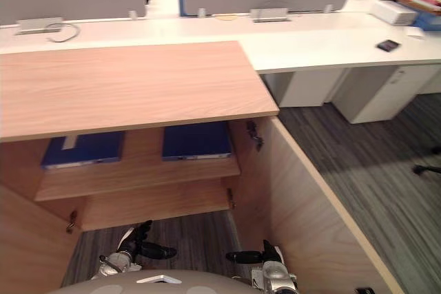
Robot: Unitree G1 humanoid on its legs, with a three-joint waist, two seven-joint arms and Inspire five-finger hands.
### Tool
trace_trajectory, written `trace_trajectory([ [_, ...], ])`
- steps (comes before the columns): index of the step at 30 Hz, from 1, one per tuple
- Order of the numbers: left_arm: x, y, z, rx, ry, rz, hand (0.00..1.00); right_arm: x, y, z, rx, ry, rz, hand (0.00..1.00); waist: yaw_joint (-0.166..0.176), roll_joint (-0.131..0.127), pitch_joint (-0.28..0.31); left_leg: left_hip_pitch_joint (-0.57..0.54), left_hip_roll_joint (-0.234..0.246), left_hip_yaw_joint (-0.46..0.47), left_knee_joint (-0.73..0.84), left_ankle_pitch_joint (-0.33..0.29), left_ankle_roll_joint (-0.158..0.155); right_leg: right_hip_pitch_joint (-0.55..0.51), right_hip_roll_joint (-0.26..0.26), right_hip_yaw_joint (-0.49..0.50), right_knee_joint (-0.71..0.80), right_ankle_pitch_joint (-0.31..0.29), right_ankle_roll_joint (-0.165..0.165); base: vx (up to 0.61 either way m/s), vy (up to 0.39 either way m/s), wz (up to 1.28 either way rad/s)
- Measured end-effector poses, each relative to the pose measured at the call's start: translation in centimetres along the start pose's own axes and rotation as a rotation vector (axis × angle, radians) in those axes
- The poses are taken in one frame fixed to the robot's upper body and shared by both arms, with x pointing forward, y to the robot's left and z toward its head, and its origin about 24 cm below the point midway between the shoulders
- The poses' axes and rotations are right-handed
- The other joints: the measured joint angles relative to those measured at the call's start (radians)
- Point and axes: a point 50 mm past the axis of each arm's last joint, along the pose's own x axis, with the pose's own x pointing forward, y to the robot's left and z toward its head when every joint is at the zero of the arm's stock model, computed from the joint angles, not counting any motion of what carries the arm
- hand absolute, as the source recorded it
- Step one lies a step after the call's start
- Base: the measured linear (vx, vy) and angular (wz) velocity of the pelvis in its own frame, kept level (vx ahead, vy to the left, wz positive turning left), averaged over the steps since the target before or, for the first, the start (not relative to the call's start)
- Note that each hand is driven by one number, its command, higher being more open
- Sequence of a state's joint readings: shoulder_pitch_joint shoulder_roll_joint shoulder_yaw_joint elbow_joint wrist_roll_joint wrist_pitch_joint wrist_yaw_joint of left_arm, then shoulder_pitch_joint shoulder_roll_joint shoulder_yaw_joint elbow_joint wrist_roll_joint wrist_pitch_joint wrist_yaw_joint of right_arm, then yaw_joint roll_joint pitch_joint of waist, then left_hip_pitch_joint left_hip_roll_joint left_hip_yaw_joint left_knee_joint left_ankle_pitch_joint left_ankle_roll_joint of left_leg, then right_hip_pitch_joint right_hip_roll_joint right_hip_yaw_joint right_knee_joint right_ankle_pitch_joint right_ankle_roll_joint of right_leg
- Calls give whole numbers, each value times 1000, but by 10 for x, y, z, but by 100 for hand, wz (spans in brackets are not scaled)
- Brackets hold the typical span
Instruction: Walk over to the cabinet, pick up the folder, carry it to the office cabinet, place the folder inside the office cabinet, then close the office cabinet door
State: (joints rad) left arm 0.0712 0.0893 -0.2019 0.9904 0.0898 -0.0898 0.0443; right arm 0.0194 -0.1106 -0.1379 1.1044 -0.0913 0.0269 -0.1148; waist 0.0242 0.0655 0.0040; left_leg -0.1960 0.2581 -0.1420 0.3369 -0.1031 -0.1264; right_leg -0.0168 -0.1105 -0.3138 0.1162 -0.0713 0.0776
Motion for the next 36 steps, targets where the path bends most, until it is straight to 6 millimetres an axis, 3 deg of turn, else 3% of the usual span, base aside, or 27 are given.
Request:
trace_trajectory([
  [1, 1, -3, 2, 5, -5, -19, 100, 0, -1, 2, 11, -7, -7, 100, 2, 18, 4, -33, -1, 71, 159, -75, 17, -2, -7, -3, 4, 9, 7, 163, 409, 8],
  [2, -1, -7, -1, 39, 0, -47, 100, 0, -5, 2, 14, -13, -16, 100, -3, 31, 2, -41, 6, 176, 268, -110, 30, 8, -16, 4, 5, 20, 23, 217, 424, -3],
  [3, -1, -9, 0, 57, -5, -57, 100, 0, -4, 1, 19, -16, -13, 100, -5, 33, 4, -43, 10, 219, 265, -102, 29, 16, -16, 4, 4, 23, 30, 135, 392, 6],
  [4, -2, -12, -2, 95, -10, -75, 100, -1, -3, -2, 55, -8, -13, 100, -22, 33, -3, -5, -18, 259, 167, -98, 31, 11, -35, 18, -7, 23, 30, 0, 244, 40],
  [5, -2, -12, -1, 133, -13, -90, 100, -1, -2, -3, 79, -4, -14, 100, -49, -6, -17, 44, -65, 256, -12, -66, 15, -10, -69, 17, -20, 35, 18, 119, 202, 55],
  [6, 0, -5, 3, 161, -23, -85, 100, -3, 2, -11, 118, 20, -12, 100, -58, -51, -6, 48, -99, 290, 47, -82, 39, -17, -132, -5, -29, 63, 22, 230, 109, 52],
  [7, 1, -7, 5, 153, -28, -94, 100, -3, -1, -13, 147, 25, -25, 100, -55, -54, 0, 29, -85, 305, 145, -112, 41, -20, -135, -14, -30, 76, 24, 466, 71, 31],
  [8, 0, -16, 6, 171, -32, -124, 100, -3, -9, -14, 225, 25, -53, 100, -55, -14, -5, 43, -42, 306, 195, -143, 18, -25, -114, -30, -34, 92, 40, 439, 136, 42],
  [9, 1, -25, 10, 190, -43, -164, 100, -3, -23, -17, 257, 32, -101, 100, -72, 20, -5, 55, -41, 299, 109, -199, 2, -40, -104, -61, -29, 98, 51, 354, 167, 59],
  [10, 2, -25, 13, 207, -51, -172, 100, -3, -23, -19, 272, 47, -108, 100, -80, 12, 1, 58, -61, 297, 85, -190, 9, -40, -117, -66, -31, 100, 53, 183, 163, 63],
  [11, 0, -23, 12, 211, -56, -181, 100, -5, -19, -31, 283, 92, -105, 100, -78, -26, 15, 78, -98, 289, 45, -162, 21, -36, -147, -68, -27, 117, 44, 71, 78, 39],
  [12, 0, -21, 12, 210, -53, -181, 100, -6, -17, -35, 287, 103, -104, 100, -78, -28, 17, 75, -105, 282, 45, -160, 22, -36, -153, -71, -22, 117, 44, 11, 57, 24],
  [13, -1, -19, 12, 218, -60, -182, 100, -8, -16, -41, 298, 119, -106, 100, -78, -45, 16, 79, -114, 280, 45, -159, 25, -36, -164, -71, -9, 117, 44, -62, 33, 10],
  [15, -3, -11, 8, 238, -55, -172, 100, -8, -13, -41, 301, 117, -101, 100, -82, -48, 16, 81, -123, 278, 39, -156, 28, -40, -173, -70, 0, 115, 44, -71, 19, 1],
  [18, -3, -7, 9, 266, -59, -173, 100, -8, -13, -39, 297, 111, -97, 100, -80, -75, 17, 87, -154, 273, -10, -121, 32, -57, -197, -79, 4, 113, 46, -40, 47, 11],
  [21, -3, -8, 11, 268, -72, -179, 100, -7, -11, -36, 294, 107, -93, 100, -79, -85, 21, 115, -182, 268, -70, -83, 40, -51, -224, -87, 9, 114, 47, -6, 72, 13],
  [26, -4, -9, 14, 276, -91, -184, 100, -7, -4, -32, 289, 103, -71, 100, -76, -116, 35, 186, -225, 283, -119, -72, 51, -26, -272, -66, 43, 114, 45, 6, 119, 0],
  [30, -5, -5, 10, 292, -78, -177, 100, -7, 0, -28, 260, 83, -48, 100, -79, -122, 44, 231, -219, 312, -149, -70, 56, -19, -257, -23, 49, 161, -19, -28, 73, -22],
  [32, -4, -3, 10, 322, -73, -175, 100, -7, 3, -22, 235, 60, -29, 100, -81, -113, 54, 240, -193, 336, -150, -71, 58, -53, -218, 61, 80, 232, -19, -61, 102, -26],
  [35, -1, -3, 13, 347, -70, -179, 100, -6, 4, -16, 176, 29, -6, 100, -79, -111, 66, 238, -163, 362, -162, -50, 83, -77, -189, 85, 55, 325, 7, -83, 55, -30],
  [36, -1, -3, 13, 346, -67, -180, 100, -6, 5, -15, 163, 23, -1, 100, -80, -113, 68, 238, -161, 370, -166, -47, 86, -81, -187, 95, 63, 310, 1, 62, -17, -21],
])
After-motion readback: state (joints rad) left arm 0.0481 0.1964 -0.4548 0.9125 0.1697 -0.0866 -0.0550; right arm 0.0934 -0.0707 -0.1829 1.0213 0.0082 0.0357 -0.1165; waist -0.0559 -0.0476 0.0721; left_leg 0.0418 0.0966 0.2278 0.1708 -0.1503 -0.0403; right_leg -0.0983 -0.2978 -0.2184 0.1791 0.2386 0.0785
